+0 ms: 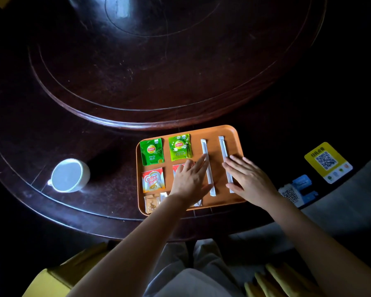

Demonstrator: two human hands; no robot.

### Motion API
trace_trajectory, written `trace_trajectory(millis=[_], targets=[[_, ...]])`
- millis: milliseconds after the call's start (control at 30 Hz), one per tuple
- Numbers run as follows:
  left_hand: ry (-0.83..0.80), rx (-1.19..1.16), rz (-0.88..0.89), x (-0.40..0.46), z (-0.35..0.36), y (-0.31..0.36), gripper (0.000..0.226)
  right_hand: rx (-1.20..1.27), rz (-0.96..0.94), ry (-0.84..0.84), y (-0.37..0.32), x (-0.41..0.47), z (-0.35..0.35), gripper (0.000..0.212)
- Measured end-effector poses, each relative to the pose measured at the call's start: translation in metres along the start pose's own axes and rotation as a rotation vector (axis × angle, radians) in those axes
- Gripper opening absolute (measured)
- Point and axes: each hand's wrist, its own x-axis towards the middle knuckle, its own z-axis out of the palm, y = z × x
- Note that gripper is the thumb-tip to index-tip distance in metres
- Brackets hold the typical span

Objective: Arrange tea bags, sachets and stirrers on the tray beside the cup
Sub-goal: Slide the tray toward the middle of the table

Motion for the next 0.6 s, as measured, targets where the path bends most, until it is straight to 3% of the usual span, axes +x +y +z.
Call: trace_trajectory(millis=[200,333,433,600], targets=[[0.0,-0.014,0.0,-0.002,-0.007,0.0,0.075,0.036,0.032,0.089,-0.001,-0.003,-0.003,0.064],[0.252,-0.076,-0.059,-0.026,-0.024,-0.017,0.061,0.211,0.349,0.294,-0.007,-0.005,-0.009,0.055],[0.44,-0.067,-0.302,-0.061,-0.028,-0.054,0.05,0.197,0.595,0.234,-0.01,-0.006,-0.017,0.05],[0.215,-0.302,-0.814,-0.093,-0.022,-0.094,0.039,0.168,0.727,0.064,-0.013,0.003,-0.02,0.045]])
